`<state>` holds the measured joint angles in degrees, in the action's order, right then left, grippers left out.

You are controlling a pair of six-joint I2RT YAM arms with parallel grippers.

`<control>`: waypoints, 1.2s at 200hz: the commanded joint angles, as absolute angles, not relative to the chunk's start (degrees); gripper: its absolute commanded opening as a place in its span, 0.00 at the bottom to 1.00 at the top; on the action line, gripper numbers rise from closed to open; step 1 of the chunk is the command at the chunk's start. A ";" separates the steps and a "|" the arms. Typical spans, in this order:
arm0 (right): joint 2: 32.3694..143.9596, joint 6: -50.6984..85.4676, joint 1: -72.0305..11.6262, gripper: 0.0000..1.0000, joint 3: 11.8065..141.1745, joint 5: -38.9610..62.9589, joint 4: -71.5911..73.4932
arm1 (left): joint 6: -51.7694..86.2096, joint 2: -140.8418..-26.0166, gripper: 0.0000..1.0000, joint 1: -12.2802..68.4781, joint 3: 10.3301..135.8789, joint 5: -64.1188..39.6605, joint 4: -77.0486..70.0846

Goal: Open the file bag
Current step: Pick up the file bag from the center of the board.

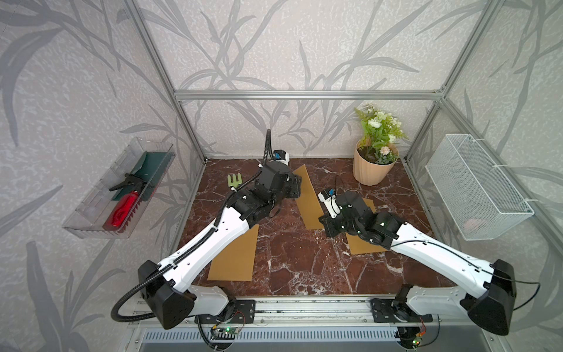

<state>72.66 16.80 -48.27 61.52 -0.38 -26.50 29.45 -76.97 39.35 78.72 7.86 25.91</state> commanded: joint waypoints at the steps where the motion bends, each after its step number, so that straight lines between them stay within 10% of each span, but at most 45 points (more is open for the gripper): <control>1: 74.07 15.95 -49.32 0.00 63.52 -3.80 -27.94 | 31.46 -76.74 0.47 40.07 80.82 9.58 26.90; 240: 78.84 13.45 -56.46 0.00 70.62 -19.74 -34.45 | 32.88 -86.10 0.46 42.15 89.30 14.99 34.04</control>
